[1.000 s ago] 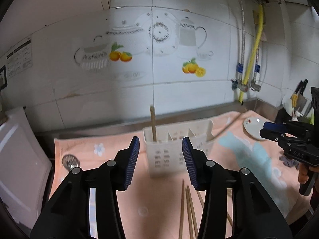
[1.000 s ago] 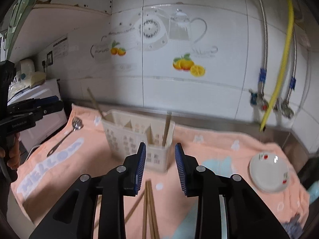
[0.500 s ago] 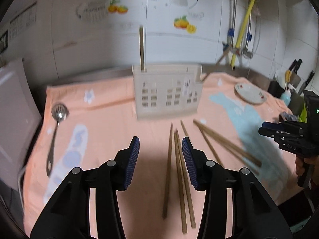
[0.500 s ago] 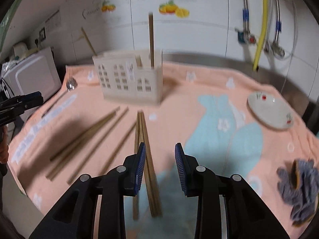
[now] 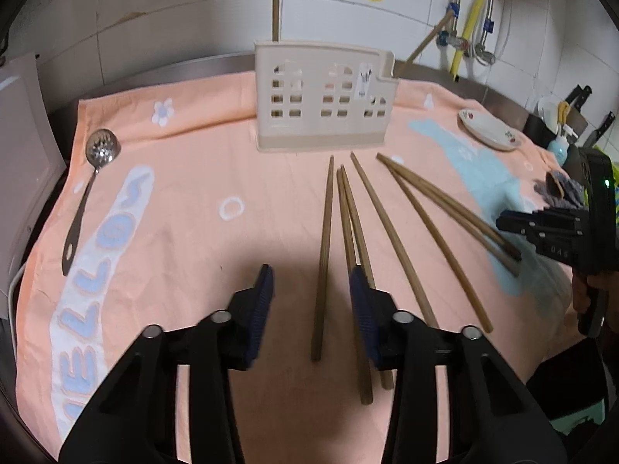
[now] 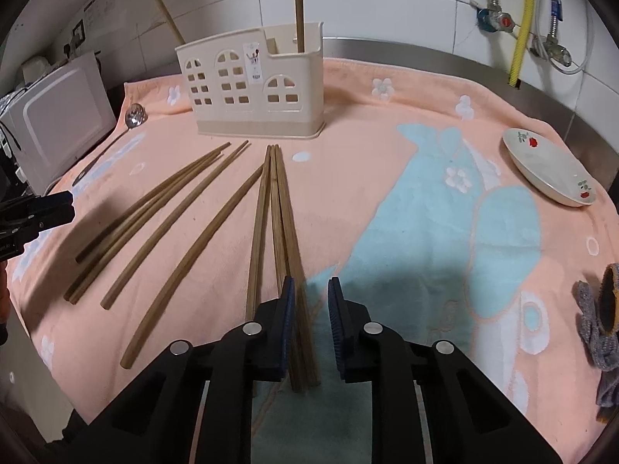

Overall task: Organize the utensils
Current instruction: 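Move the left tool to the next chopstick while the right tool approaches another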

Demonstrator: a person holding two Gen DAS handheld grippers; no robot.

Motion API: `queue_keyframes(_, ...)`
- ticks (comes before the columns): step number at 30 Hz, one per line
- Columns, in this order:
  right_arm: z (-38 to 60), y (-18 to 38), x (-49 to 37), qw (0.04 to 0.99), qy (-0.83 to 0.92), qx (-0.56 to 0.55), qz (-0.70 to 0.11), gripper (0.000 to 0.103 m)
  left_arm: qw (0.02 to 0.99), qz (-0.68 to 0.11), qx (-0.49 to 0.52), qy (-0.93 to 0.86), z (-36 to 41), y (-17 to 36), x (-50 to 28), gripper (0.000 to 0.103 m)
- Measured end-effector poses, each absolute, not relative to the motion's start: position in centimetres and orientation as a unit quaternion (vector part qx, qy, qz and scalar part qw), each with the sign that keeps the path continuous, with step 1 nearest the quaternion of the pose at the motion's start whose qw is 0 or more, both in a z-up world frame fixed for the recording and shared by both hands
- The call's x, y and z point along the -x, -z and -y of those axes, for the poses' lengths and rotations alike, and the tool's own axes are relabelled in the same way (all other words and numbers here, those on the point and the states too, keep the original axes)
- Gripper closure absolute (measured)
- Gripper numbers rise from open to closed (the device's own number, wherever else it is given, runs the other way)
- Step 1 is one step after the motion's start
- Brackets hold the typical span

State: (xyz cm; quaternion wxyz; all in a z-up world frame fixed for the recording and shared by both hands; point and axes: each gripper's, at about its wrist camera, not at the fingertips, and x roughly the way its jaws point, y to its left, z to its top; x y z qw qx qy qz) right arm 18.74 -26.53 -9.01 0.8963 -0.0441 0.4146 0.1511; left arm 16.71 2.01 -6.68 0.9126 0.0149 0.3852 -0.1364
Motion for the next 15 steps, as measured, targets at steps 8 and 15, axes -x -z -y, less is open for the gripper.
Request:
queue_keyframes(8,25.9,9.5,-19.0,0.893,-0.154,0.068,-0.418,0.089,0.905,-0.400,-0.018,0.140,-2.0,7.7,-17.0,0.074)
queue_keyframes(15,25.7,9.8,-19.0,0.890,-0.158,0.084,-0.420,0.090,0.900,-0.412,-0.014,0.142,-2.0,8.4,-17.5,0.077)
